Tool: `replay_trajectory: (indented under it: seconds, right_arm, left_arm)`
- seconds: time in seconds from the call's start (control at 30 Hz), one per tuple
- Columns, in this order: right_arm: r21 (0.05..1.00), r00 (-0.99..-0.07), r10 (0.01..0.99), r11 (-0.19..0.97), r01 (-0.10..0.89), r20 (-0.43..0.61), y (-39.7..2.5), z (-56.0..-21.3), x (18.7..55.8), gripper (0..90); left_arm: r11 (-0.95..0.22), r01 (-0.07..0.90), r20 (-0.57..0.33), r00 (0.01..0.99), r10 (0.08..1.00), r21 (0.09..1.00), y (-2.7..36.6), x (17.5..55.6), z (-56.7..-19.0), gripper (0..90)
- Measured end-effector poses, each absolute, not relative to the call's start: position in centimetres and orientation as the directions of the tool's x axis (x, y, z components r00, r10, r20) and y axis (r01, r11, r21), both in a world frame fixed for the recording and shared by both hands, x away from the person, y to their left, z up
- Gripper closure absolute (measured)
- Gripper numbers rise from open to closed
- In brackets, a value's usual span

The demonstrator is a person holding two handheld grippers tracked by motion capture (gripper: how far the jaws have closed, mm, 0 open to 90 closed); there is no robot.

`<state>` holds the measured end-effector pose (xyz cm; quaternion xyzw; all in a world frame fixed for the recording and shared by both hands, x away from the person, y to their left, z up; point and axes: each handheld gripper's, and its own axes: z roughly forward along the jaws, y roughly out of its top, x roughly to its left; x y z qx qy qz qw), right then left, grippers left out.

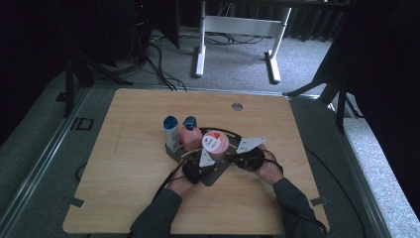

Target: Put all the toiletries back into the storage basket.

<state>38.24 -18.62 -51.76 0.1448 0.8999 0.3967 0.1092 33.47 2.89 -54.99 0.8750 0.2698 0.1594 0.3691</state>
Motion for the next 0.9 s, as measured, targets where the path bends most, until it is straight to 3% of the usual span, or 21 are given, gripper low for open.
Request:
replay_trajectory:
  seconds: [0.4, 0.9]
  right_arm:
    - [0.759, -0.937, 0.345, 0.624, 0.185, -0.055, -17.5, -52.4, 38.1, 90.0]
    - [0.769, -0.908, 0.417, 0.595, 0.235, -0.045, -17.9, -52.5, 39.2, 90.0]
  left_arm:
    - [-0.596, 0.34, 0.08, 0.821, 0.565, 0.727, 2.6, 33.6, -55.5, 90.0]
    - [-0.6, 0.333, 0.08, 0.827, 0.556, 0.727, 2.7, 33.7, -55.6, 90.0]
